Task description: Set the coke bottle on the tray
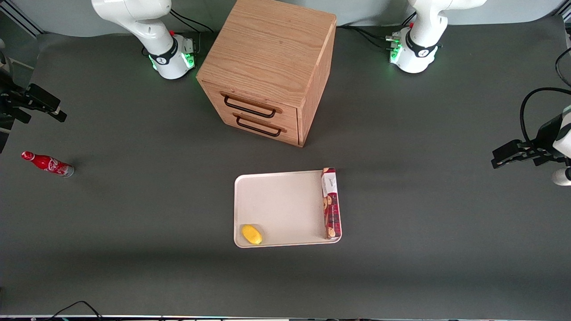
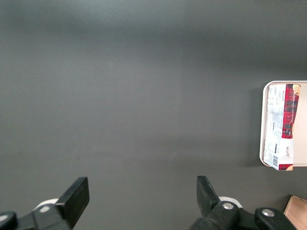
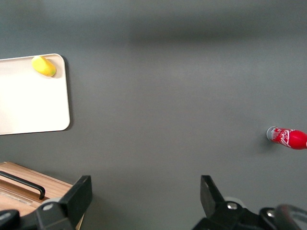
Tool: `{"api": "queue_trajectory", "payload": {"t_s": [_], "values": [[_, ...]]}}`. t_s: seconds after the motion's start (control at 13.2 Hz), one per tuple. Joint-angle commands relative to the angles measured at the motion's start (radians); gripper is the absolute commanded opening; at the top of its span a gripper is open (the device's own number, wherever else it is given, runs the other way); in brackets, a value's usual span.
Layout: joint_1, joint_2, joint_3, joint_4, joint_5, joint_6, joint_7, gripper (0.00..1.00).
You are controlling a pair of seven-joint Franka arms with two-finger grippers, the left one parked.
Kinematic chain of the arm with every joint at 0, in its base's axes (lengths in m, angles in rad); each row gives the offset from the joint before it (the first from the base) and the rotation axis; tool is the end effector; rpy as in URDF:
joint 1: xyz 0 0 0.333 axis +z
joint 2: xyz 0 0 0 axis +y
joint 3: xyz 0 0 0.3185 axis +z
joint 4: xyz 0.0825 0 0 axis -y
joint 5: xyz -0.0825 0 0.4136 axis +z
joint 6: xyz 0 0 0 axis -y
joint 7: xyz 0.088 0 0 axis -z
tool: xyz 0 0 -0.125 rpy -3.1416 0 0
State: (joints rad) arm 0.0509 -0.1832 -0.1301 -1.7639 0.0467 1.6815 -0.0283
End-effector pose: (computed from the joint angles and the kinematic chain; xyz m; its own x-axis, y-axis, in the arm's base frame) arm 0.5364 -0.0429 0.6234 0.9933 -0.0559 0.1008 -0.0492 -0.9965 -0.0674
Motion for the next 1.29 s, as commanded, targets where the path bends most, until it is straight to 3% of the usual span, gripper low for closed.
{"api": "queue_trajectory", "payload": {"t_s": [0.0, 1.21], "values": [[0.0, 0.013, 0.001, 0.029, 0.002, -0.029, -0.013, 1.0], [-0.008, 0.022, -0.008, 0.047, 0.001, -0.074, -0.012, 1.0]]}}
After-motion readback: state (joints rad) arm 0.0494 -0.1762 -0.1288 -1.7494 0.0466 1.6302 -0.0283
